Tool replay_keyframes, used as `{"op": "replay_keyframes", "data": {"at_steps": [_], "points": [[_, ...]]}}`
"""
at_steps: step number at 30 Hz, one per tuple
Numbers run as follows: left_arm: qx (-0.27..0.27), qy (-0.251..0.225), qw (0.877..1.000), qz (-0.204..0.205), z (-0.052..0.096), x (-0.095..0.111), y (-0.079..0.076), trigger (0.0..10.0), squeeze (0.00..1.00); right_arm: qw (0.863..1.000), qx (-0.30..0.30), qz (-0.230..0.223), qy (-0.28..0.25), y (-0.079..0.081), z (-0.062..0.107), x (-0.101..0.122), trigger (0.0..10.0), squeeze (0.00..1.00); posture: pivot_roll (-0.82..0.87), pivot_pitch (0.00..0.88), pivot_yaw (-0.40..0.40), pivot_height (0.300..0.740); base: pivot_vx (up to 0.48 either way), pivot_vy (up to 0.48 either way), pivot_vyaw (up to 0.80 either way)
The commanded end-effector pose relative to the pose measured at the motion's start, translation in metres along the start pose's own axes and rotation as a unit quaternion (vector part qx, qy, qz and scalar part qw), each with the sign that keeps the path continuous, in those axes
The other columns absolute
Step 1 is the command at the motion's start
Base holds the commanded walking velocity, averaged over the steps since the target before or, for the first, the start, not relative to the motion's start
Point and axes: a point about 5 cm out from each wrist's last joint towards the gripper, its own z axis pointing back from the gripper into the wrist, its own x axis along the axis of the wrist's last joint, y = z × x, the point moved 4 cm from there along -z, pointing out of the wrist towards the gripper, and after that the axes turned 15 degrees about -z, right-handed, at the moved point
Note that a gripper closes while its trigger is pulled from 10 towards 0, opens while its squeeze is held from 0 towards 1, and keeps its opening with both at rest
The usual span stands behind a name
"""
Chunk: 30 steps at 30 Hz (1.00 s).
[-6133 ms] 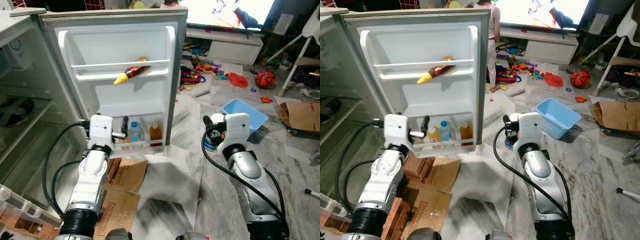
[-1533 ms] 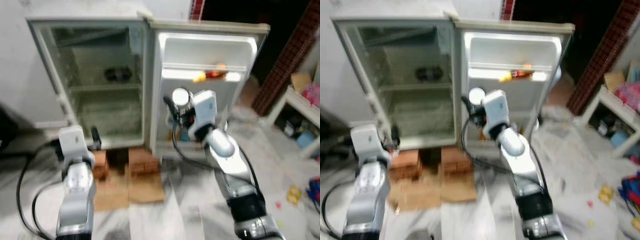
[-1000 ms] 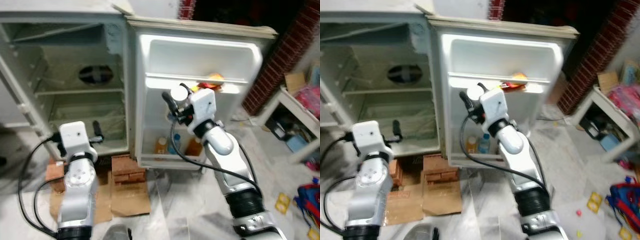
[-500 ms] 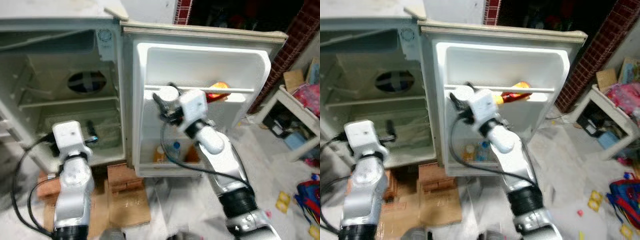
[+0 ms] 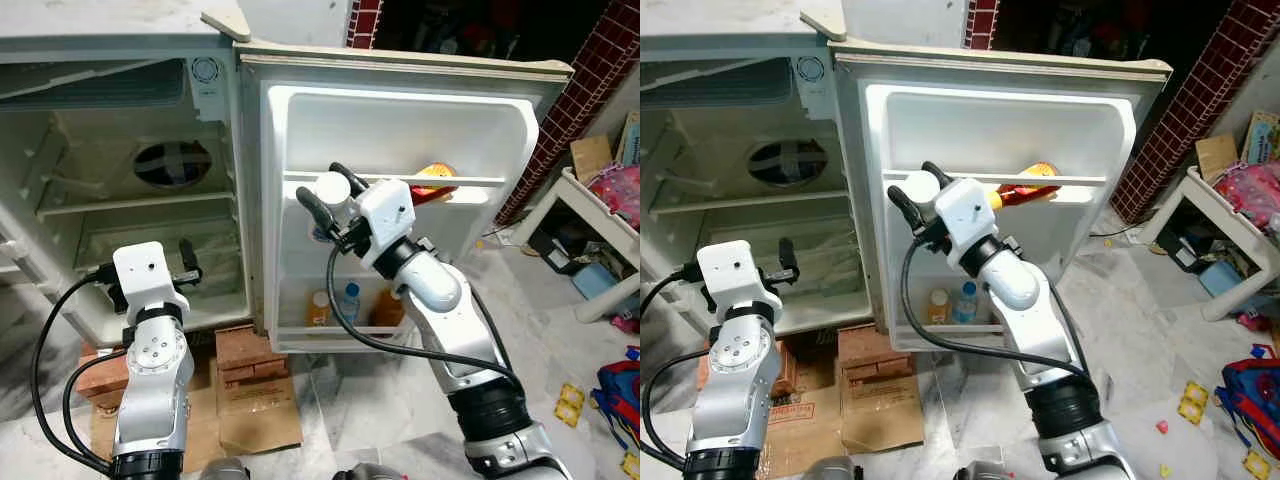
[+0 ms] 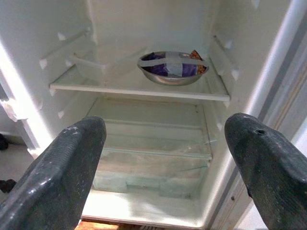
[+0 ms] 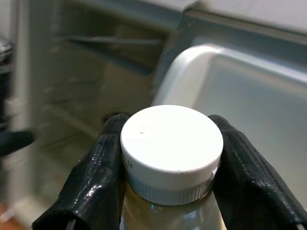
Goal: Restocking fridge
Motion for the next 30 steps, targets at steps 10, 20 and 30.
{"op": "replay_keyframes", "data": {"at_steps": [10, 20, 30], "points": [[-0.012, -0.013, 1.0, 0.003, 0.0, 0.007, -0.005, 10.0, 0.0, 0.995, 0.038, 0.066, 0.068, -0.012, 0.007, -0.011, 10.0, 0.0, 0.07, 0.0, -0.058, 0.74, 0.0, 0.0, 0.0], [-0.006, -0.011, 1.0, -0.002, 0.001, 0.004, 0.0, 10.0, 0.0, 0.984, 0.005, 0.136, 0.113, -0.062, 0.022, -0.01, 10.0, 0.0, 0.08, 0.0, -0.064, 0.74, 0.0, 0.0, 0.0], [-0.012, -0.016, 1.0, -0.006, -0.001, 0.007, -0.002, 10.0, 0.0, 0.982, -0.096, 0.159, 0.019, -0.098, 0.022, 0.031, 10.0, 0.0, 0.07, 0.0, -0.052, 0.74, 0.0, 0.0, 0.0]]}}
